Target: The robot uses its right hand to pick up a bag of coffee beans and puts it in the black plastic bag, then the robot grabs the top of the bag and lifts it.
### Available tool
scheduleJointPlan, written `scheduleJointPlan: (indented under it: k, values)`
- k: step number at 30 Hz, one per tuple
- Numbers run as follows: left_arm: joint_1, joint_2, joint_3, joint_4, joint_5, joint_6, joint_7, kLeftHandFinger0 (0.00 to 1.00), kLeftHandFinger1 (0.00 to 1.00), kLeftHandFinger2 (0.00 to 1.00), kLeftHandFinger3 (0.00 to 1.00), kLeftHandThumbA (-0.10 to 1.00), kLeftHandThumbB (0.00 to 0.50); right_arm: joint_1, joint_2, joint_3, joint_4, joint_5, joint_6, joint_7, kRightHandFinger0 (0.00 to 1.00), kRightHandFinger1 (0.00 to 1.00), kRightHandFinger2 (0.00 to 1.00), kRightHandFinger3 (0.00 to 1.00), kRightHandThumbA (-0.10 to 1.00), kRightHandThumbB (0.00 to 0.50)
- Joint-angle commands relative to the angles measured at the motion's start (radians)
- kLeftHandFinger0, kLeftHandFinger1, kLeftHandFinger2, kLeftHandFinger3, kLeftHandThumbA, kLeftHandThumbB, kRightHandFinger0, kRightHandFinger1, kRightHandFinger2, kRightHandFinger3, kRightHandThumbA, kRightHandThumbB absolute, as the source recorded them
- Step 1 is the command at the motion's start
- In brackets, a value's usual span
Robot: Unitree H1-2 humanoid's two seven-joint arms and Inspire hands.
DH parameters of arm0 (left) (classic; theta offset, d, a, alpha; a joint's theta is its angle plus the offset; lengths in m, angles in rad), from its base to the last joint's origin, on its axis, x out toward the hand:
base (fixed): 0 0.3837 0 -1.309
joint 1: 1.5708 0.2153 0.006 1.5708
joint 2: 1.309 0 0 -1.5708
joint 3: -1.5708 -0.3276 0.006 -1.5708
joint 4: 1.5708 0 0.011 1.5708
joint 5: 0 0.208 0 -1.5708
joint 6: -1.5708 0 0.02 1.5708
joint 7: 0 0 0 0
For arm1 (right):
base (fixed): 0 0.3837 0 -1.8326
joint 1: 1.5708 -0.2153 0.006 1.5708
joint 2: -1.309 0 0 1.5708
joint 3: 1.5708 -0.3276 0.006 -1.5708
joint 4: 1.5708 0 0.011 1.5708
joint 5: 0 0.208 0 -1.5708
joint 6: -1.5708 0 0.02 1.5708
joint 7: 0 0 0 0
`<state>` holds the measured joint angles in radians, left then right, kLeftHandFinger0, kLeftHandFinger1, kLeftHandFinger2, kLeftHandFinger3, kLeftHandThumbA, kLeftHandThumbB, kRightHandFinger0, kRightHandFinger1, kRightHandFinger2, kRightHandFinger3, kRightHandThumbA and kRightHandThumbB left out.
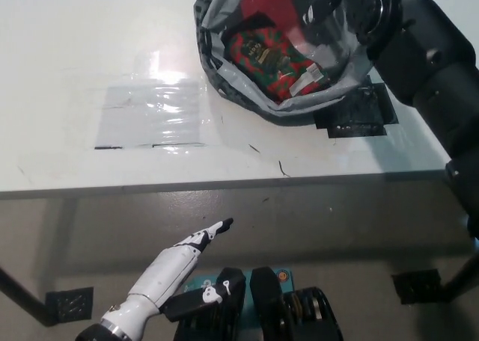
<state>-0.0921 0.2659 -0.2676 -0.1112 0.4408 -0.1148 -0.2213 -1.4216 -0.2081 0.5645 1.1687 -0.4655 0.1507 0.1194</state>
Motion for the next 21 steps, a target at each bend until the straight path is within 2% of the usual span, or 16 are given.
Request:
scheduleJointPlan:
  k: [1,2,4,7,10,12,14,15,17,18,20,21]
  values:
    - [-0.002,0.018,-0.004,-0.033,0.015,0.005,-0.014,0.95,1.00,1.00,1.00,0.86,0.122,-0.082,-0.061,0.012,-0.093,-0.040,0.067,0.152,1.00,1.00,1.00,1.00,1.00,0.474]
    - [-0.001,0.018,-0.004,-0.035,0.016,0.007,-0.016,0.96,1.00,1.00,1.00,0.86,0.119,-0.088,-0.070,0.010,-0.112,-0.040,0.070,0.166,1.00,1.00,1.00,1.00,1.00,0.486]
    - [0.001,0.017,-0.003,-0.035,0.019,0.011,-0.017,0.95,1.00,1.00,1.00,0.86,0.130,-0.106,-0.100,-0.003,-0.184,-0.026,0.073,0.226,1.00,1.00,1.00,1.00,1.00,0.463]
    - [-0.007,0.018,0.001,-0.026,0.021,0.008,-0.014,0.95,1.00,1.00,1.00,0.87,0.126,-0.134,-0.172,-0.053,-0.374,0.041,0.060,0.355,1.00,1.00,1.00,1.00,1.00,0.490]
    - [-0.019,0.020,0.005,-0.019,0.018,0.007,-0.013,0.95,1.00,1.00,1.00,0.86,0.117,-0.150,-0.205,-0.085,-0.475,0.075,0.073,0.416,1.00,1.00,1.00,1.00,1.00,0.500]
    - [-0.038,0.019,0.010,-0.007,0.010,0.006,-0.012,0.95,1.00,1.00,1.00,0.86,0.119,-0.178,-0.251,-0.131,-0.639,0.117,0.192,0.499,1.00,1.00,1.00,1.00,0.96,0.500]
    - [-0.048,0.020,0.014,-0.001,0.004,0.002,-0.011,0.94,1.00,1.00,1.00,0.85,0.113,-0.193,-0.278,-0.148,-0.727,0.124,0.254,0.542,1.00,1.00,1.00,1.00,0.97,0.500]
    - [-0.053,0.021,0.017,0.001,0.004,-0.001,-0.009,0.94,1.00,1.00,1.00,0.84,0.107,-0.203,-0.292,-0.149,-0.762,0.121,0.257,0.557,1.00,1.00,1.00,1.00,1.00,0.500]
    - [-0.063,0.021,0.021,0.006,0.006,-0.007,-0.001,0.92,1.00,1.00,1.00,0.82,0.109,-0.215,-0.334,-0.196,-0.869,0.178,0.290,0.599,1.00,1.00,1.00,1.00,0.96,0.494]
    - [-0.066,0.021,0.022,0.006,0.008,-0.007,-0.001,0.92,1.00,1.00,1.00,0.82,0.110,-0.218,-0.354,-0.229,-0.907,0.225,0.305,0.627,1.00,1.00,1.00,1.00,0.95,0.476]
    - [-0.071,0.021,0.024,0.007,0.010,-0.007,0.002,0.92,1.00,1.00,1.00,0.82,0.110,-0.222,-0.383,-0.278,-0.955,0.272,0.318,0.666,1.00,1.00,1.00,1.00,0.98,0.482]
    - [-0.072,0.020,0.026,0.009,0.010,-0.012,0.006,0.92,1.00,1.00,1.00,0.82,0.114,-0.215,-0.404,-0.341,-0.999,0.334,0.319,0.685,1.00,1.00,1.00,1.00,0.93,0.491]
